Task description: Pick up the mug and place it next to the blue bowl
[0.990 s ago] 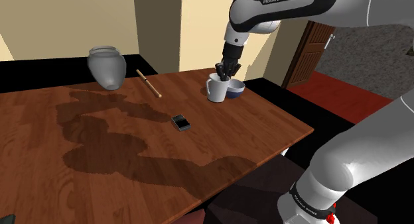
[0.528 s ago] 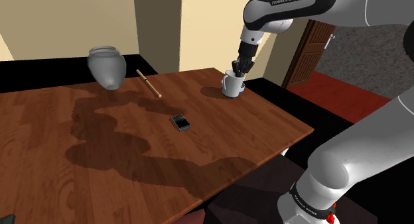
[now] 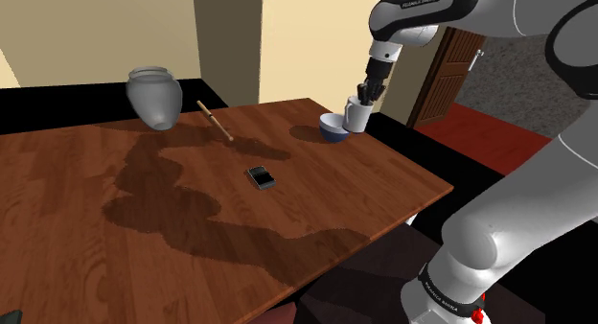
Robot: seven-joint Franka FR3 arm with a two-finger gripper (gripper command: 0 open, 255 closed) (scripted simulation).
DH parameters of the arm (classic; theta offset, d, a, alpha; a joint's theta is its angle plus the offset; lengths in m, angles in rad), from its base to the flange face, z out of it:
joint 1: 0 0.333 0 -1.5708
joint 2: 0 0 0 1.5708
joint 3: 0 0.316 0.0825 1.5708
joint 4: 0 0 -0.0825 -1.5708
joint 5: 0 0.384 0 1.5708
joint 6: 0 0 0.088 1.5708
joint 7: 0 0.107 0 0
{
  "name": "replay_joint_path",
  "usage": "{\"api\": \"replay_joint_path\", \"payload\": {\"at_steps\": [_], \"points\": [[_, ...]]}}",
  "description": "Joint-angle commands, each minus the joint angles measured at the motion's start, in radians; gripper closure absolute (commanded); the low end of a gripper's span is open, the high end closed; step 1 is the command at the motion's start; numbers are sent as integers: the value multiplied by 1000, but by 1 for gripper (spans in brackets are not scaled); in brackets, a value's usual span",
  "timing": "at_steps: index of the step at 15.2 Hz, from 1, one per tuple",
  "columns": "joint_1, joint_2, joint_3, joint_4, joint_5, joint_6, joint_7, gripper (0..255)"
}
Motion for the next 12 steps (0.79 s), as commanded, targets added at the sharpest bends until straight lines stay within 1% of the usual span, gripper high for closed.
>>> {"api": "replay_joint_path", "payload": {"at_steps": [1, 7, 12], "points": [[-19, 27, -27, 26, -2, -1, -47, 255], [-78, 142, -106, 157, 9, -28, -189, 255], [-135, 264, -162, 304, 37, -64, -305, 255]]}}
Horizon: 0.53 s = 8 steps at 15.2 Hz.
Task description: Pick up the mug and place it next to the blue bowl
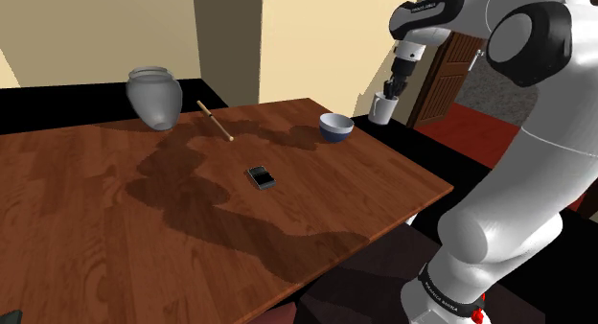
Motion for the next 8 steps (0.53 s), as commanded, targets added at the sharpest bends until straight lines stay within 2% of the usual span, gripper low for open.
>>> {"api": "replay_joint_path", "payload": {"at_steps": [1, 6, 8], "points": [[-27, 52, -22, 68, 14, -22, -51, 255], [-105, 209, -60, 271, 63, -84, -160, 255], [-104, 207, -59, 243, 63, -57, -162, 255]]}}
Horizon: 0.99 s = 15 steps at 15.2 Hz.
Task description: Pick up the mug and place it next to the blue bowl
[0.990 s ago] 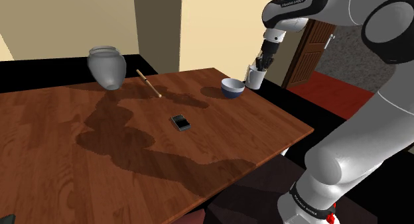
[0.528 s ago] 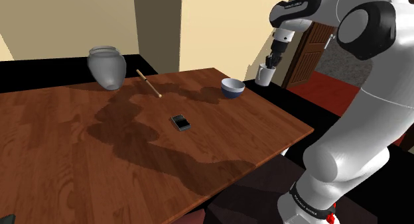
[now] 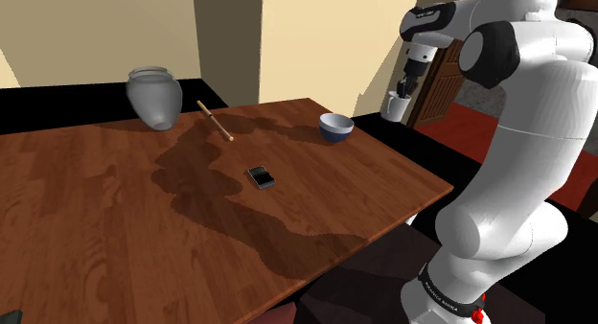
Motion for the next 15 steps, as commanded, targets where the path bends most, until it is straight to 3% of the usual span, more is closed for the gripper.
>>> {"api": "replay_joint_path", "payload": {"at_steps": [1, 15], "points": [[-2, 8, 0, -8, 3, 16, -5, 255], [2, 32, 6, -164, 17, 194, -23, 255]]}}
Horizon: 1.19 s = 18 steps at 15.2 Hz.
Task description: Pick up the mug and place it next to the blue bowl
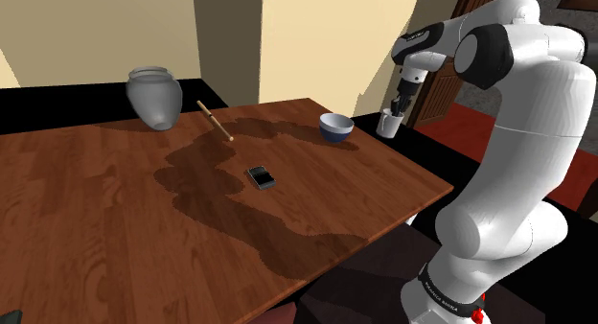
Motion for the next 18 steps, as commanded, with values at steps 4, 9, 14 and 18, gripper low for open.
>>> {"api": "replay_joint_path", "payload": {"at_steps": [4, 9, 14, 18], "points": [[1, 16, 3, -45, 8, 61, -7, 255], [-1, 39, 7, -83, 19, 119, -17, 255], [-3, 65, 12, -113, 32, 175, -27, 255], [-3, 65, 12, -113, 32, 175, -27, 255]]}}
